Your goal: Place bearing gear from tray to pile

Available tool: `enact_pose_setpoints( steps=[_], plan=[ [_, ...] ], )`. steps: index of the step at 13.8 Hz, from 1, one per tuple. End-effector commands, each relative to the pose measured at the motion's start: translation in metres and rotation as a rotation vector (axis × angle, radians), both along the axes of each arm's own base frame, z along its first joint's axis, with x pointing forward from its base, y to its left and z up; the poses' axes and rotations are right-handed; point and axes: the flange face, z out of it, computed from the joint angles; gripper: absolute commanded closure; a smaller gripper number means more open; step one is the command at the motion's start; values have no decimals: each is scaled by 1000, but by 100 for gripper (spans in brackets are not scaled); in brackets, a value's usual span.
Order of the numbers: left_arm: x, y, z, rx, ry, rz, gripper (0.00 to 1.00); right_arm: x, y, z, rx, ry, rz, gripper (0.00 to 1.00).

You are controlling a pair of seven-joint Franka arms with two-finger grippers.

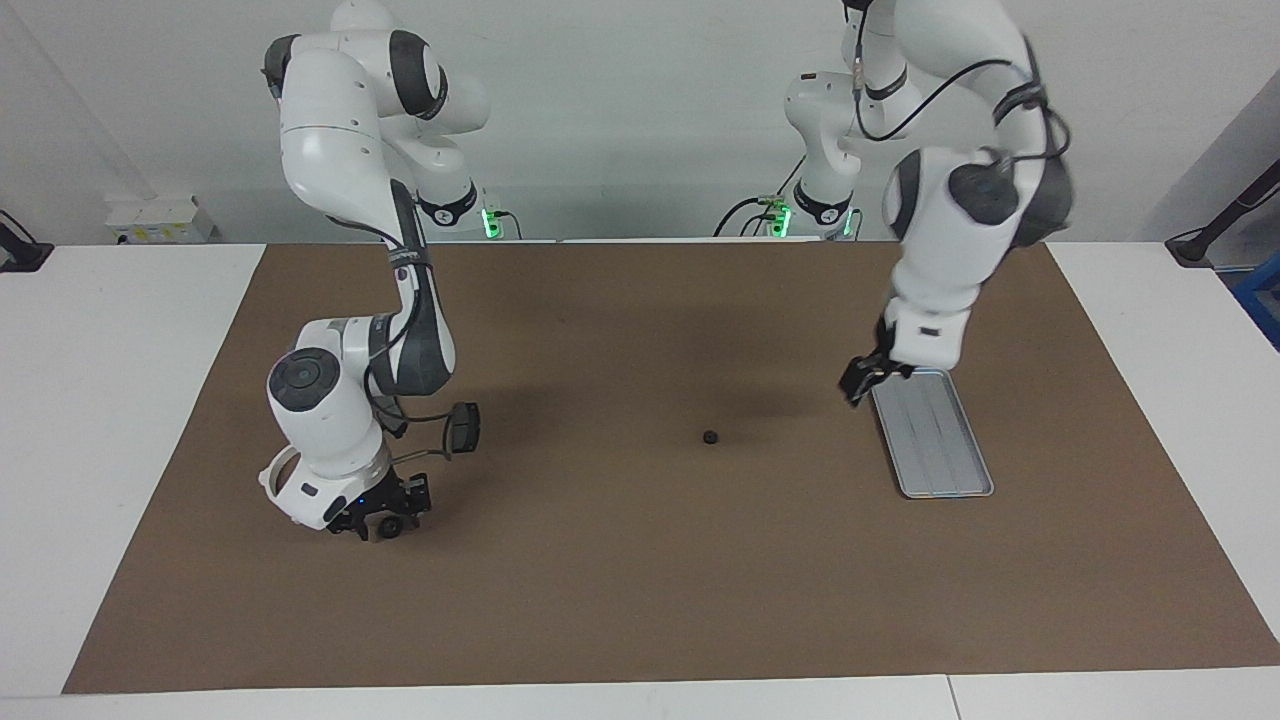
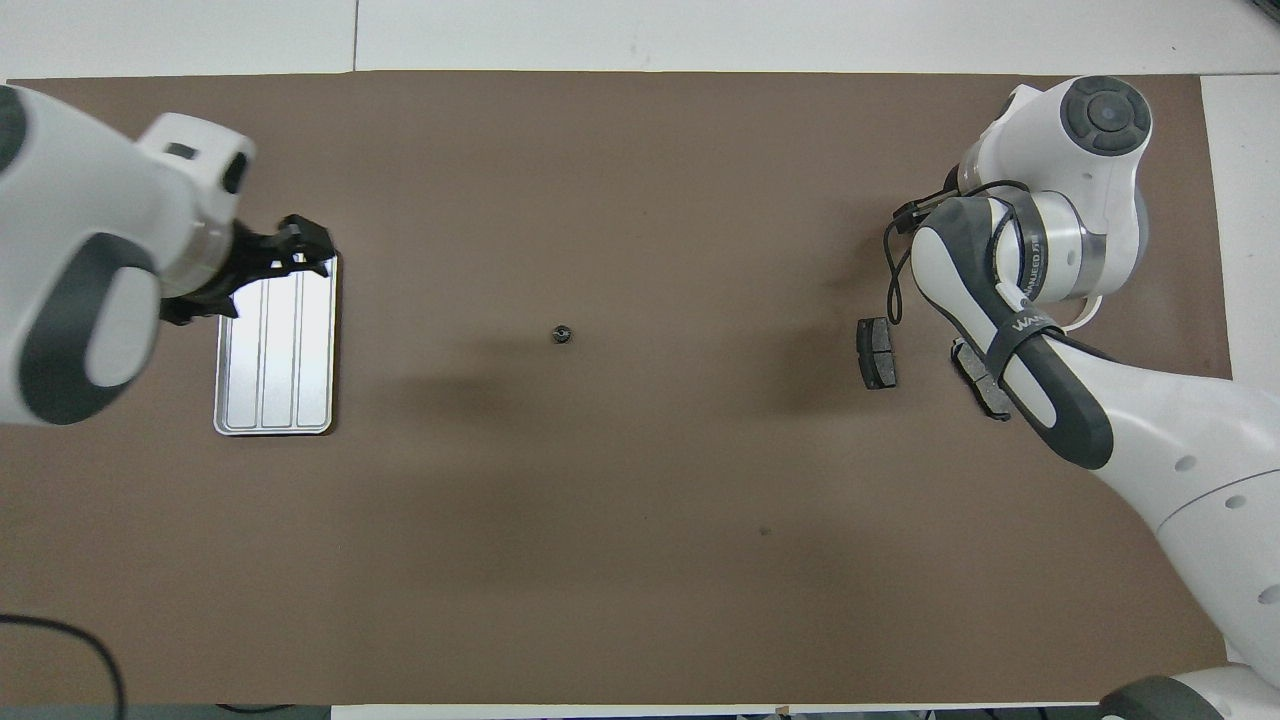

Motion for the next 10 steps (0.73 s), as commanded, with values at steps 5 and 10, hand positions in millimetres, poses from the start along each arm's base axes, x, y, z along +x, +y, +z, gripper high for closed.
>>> enact_pose_setpoints(
  steps=[5, 10],
  plan=[
    [-71, 70, 99, -2, 92, -154, 0, -54, 210, 103, 21, 69, -320, 0],
    [-68, 68, 97, -2, 81, -170, 0, -114, 369, 86, 74, 63, -586, 0]
  ],
)
